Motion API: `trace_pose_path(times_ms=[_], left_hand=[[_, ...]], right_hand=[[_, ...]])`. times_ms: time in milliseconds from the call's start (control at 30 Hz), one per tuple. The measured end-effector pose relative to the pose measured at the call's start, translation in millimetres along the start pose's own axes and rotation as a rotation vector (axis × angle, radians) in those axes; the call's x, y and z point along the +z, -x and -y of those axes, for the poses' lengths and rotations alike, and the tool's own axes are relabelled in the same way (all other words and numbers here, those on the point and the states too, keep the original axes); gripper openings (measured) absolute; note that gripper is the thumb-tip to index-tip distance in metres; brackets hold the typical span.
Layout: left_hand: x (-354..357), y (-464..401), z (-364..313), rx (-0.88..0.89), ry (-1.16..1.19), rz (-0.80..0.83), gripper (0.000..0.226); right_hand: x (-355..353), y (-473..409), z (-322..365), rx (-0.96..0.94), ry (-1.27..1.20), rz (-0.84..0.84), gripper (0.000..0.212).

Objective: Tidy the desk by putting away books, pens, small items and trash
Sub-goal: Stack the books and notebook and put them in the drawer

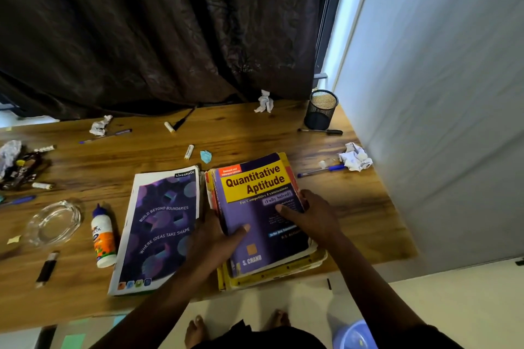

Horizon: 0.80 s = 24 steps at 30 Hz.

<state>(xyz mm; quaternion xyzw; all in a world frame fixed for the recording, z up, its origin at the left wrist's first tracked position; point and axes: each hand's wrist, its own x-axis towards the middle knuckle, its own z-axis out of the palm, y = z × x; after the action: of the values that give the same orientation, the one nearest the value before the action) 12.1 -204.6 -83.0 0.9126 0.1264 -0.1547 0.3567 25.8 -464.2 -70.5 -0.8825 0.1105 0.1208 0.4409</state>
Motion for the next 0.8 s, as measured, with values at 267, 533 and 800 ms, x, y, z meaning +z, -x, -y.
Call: trace_pose_path(times_ms=[267,533,800], left_hand=[[-6,7,-30,0.051,0.131,0.105,0.059],[-17,-1,-41,0.081,-0.146,0.100,0.064],[-26,1,-42,0.050,-0.069,0.141,0.052]], right_hand=[[-13,-8,-6,-0.026,0.033,-0.048,0.074],[-11,3,-1,0.011,0.281,-0.085,0.074],[-10,3,7,0.065,0.467,-0.068,0.086]])
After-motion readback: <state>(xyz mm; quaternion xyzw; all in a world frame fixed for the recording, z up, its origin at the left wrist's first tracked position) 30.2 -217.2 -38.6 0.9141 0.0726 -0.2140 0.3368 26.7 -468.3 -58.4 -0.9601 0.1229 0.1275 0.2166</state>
